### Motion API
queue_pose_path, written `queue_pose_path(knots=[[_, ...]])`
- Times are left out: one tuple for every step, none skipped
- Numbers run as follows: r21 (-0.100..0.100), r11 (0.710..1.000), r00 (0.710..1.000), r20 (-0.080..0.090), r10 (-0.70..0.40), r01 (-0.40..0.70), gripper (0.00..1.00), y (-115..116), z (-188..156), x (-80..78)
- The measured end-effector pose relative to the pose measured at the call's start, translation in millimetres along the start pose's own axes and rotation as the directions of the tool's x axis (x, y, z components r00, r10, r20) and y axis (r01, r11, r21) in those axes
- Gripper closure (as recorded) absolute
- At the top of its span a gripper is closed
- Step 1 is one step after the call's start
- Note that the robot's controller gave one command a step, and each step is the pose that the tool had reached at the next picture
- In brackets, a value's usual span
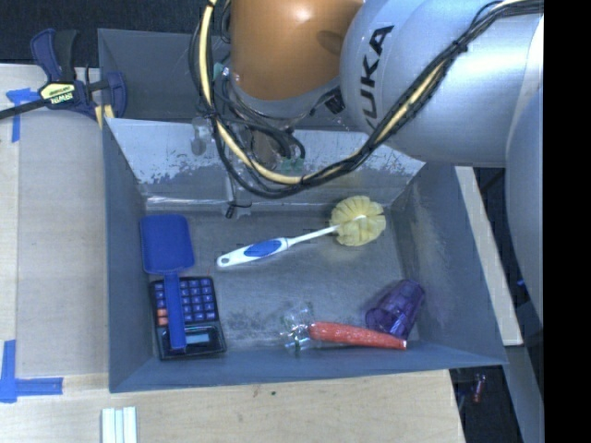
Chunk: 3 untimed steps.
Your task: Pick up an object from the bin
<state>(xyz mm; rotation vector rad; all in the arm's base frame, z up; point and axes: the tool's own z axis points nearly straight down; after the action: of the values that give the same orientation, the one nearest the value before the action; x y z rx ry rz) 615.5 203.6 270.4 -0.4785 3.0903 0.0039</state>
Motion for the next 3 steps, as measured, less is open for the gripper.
queue_pose_path(knots=[[0.001, 0.975, 0.975, -0.006, 0.222, -0.222, 0.0, 4, 122, 55.0], [0.002, 0.984, 0.984, 0.009, -0.18, 0.18, 0.0, 6, 60, 9.9], [0.0, 0.989, 0.989, -0.002, 0.149, -0.149, 0.0, 41, 177, 59.4]])
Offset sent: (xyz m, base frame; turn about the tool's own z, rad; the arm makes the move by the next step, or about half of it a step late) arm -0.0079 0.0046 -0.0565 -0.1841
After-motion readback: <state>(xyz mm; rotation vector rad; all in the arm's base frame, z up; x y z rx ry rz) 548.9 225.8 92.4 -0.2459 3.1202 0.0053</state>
